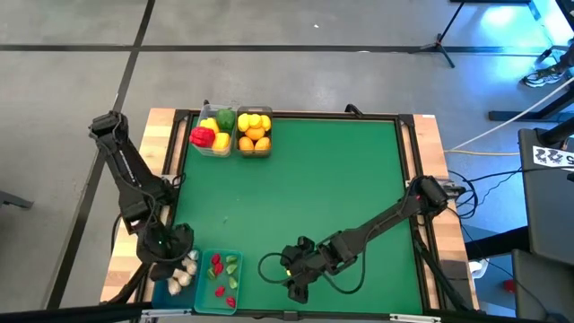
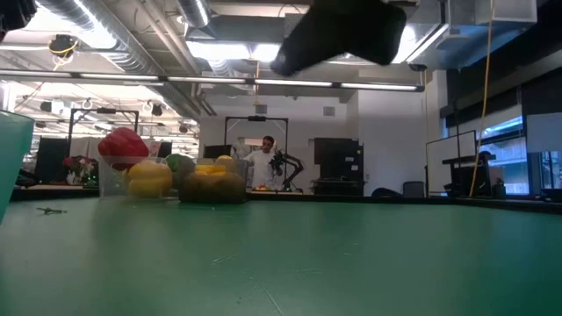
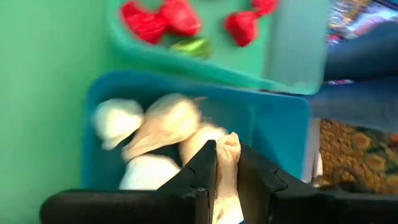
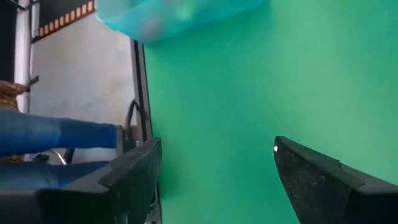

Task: Sort produce into baskets
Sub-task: Put the white garlic into the blue bin, then return to Home Position

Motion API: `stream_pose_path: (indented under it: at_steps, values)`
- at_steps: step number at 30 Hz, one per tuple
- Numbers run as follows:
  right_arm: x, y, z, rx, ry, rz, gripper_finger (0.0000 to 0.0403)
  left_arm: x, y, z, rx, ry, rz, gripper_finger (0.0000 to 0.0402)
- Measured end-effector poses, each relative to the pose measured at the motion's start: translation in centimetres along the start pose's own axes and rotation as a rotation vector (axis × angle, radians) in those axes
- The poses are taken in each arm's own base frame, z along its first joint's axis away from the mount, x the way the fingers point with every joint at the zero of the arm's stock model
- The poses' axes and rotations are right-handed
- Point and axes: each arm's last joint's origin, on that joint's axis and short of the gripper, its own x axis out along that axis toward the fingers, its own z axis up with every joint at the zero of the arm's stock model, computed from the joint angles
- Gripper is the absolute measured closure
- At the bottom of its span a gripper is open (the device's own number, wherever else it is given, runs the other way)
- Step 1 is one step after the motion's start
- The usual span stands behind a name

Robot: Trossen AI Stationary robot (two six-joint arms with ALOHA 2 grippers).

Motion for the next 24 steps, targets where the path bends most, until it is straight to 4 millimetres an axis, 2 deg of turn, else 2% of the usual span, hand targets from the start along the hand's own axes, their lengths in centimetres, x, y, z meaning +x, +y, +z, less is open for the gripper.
stream_pose_path:
  at_steps: [4, 9, 19, 24]
  values:
    - [0.0, 0.0, 0.0, -0.004, -0.009, -0.004, 0.0100, 0.0, 0.6, -0.2, -0.090, 0.013, 0.063, 0.0346]
    - [0.1, -0.3, 0.3, 0.001, -0.018, -0.016, 0.0100, 0.0, 0.5, -0.1, -0.078, 0.025, 0.050, 0.0320]
    - [0.1, -0.4, 0.3, -0.002, -0.044, -0.046, 0.0100, 0.0, 0.3, 0.0, -0.095, 0.068, 0.009, 0.0198]
    - [-0.5, -0.7, 1.0, -0.024, -0.140, -0.137, 0.0100, 0.0, -0.4, 0.7, -0.155, 0.041, -0.074, 0.0169]
